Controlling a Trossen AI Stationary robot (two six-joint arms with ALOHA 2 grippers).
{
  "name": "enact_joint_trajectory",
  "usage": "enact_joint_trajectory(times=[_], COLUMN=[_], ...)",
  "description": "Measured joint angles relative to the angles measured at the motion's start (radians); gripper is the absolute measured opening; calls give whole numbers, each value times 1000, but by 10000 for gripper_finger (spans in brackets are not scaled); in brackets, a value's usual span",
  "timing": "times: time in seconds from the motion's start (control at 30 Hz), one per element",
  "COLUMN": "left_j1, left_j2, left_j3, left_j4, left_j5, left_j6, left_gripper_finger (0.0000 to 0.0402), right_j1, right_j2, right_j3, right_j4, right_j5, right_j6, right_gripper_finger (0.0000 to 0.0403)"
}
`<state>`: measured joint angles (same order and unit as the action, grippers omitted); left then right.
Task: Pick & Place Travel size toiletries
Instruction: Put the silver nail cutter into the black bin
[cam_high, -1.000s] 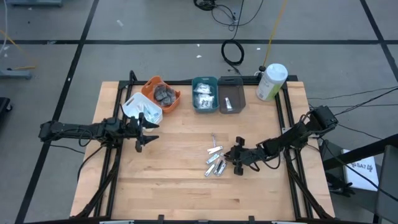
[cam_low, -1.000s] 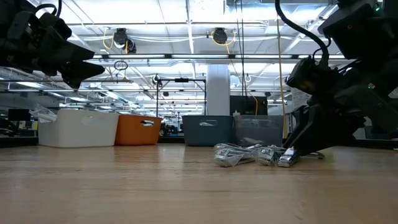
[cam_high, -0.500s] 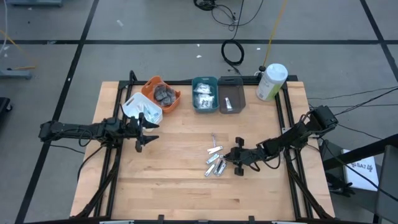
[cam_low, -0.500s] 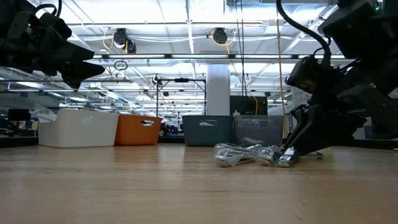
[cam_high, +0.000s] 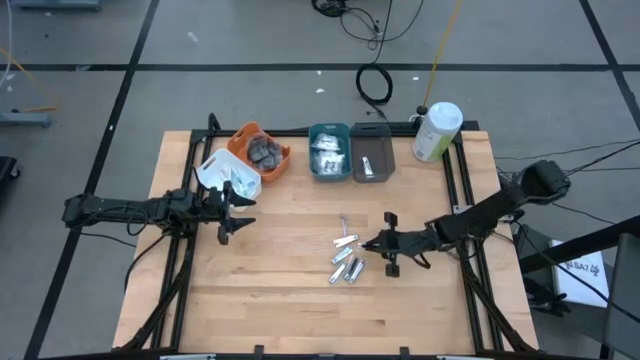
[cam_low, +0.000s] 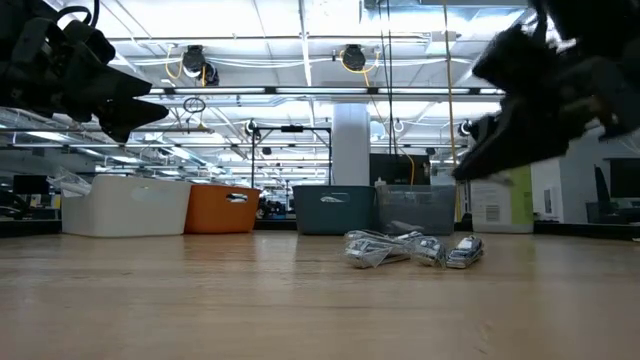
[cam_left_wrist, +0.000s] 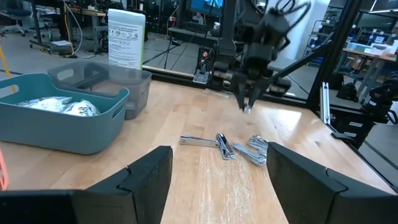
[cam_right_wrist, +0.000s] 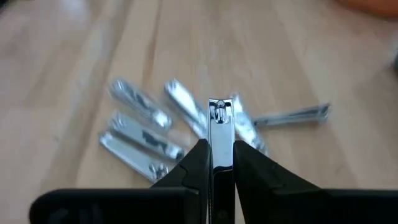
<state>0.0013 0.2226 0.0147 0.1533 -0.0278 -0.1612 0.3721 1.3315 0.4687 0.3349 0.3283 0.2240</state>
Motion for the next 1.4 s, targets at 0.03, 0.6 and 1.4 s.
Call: enact_joint_trajectory(times=[0.03, 0.6, 1.4], left_j1=[0, 0, 0], left_j2=[0, 0, 0], left_j3=[0, 0, 0], left_j4=[0, 0, 0], left_j5=[0, 0, 0], left_j6=[0, 0, 0], left_gripper_finger=[255, 255, 255], right_j1=[0, 0, -357], right_j2=[-28, -388, -545], right_j3=[1, -128, -352], right_j4=[-11, -111, 313], right_j5=[0, -18, -121], right_j6=[-7, -13, 37], right_gripper_finger=[46, 45, 45])
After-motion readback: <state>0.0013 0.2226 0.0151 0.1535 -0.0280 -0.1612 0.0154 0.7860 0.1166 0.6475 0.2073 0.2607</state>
